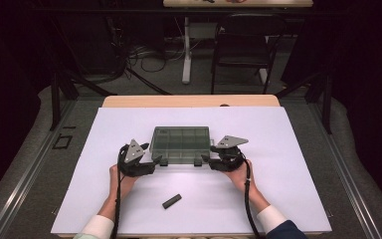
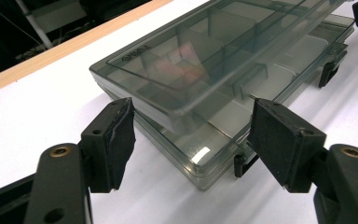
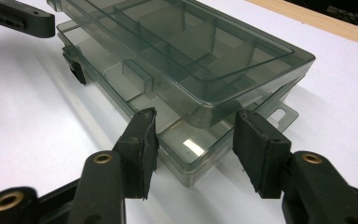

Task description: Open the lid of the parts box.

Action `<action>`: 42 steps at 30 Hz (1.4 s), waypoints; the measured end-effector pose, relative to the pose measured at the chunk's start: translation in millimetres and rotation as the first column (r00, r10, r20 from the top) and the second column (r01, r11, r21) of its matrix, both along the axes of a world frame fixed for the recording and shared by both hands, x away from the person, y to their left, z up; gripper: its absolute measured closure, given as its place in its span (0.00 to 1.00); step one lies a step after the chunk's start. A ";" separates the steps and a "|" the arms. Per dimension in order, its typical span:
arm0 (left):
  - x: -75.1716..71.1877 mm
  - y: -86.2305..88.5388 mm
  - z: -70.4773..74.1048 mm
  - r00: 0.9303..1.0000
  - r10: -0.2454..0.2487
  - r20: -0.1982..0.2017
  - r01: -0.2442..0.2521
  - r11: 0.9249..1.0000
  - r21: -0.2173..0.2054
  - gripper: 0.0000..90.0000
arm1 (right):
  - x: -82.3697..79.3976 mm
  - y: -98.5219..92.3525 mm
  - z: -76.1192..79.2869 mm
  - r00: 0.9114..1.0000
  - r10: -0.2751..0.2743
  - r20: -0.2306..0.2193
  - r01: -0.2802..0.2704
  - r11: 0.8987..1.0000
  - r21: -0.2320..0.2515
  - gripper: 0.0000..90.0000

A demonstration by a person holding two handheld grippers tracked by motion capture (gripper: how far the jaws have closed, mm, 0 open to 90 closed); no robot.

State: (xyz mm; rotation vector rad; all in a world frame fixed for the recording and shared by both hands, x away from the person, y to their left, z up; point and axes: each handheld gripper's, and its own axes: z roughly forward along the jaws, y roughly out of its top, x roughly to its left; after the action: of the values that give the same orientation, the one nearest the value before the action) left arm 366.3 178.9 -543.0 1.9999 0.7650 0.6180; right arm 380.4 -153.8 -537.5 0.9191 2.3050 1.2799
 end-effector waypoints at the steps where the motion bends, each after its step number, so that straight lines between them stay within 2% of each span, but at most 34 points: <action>1: -0.1 -0.4 0.1 1.000 0.002 0.006 -0.002 1.000 0.004 0.36 | 0.0 -0.1 0.0 1.000 0.000 0.000 0.000 1.000 0.000 0.55; 10: -0.7 -3.6 0.4 0.999 0.026 0.039 -0.026 1.000 -0.004 0.41 | -0.5 -0.4 1.9 1.000 -0.012 0.006 0.012 1.000 0.016 0.59; 16: -1.8 -4.9 0.3 0.997 0.050 0.051 -0.050 0.999 -0.011 0.45 | -1.1 -0.5 2.7 1.000 -0.012 0.010 0.012 1.000 0.021 0.59; 25: -2.7 -4.7 -0.1 0.996 0.061 0.060 -0.059 0.998 -0.025 0.48 | -0.3 -1.5 2.8 1.000 -0.010 0.011 0.009 1.000 0.027 0.59; 34: -2.9 -4.8 -0.4 0.996 0.066 0.064 -0.064 0.997 -0.031 0.49 | 1.2 -2.2 2.0 1.000 -0.017 0.016 0.016 1.000 0.015 0.52; 42: -2.9 -4.7 -0.4 0.995 0.068 0.073 -0.066 0.997 -0.034 0.49 | 2.2 -1.2 2.0 0.998 -0.027 0.057 0.029 0.999 -0.026 0.49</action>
State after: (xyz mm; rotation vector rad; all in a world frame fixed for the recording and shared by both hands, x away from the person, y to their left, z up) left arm 363.5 174.2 -543.5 1.9181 0.7944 0.7115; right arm 382.5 -155.1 -535.5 0.8920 2.2524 1.2449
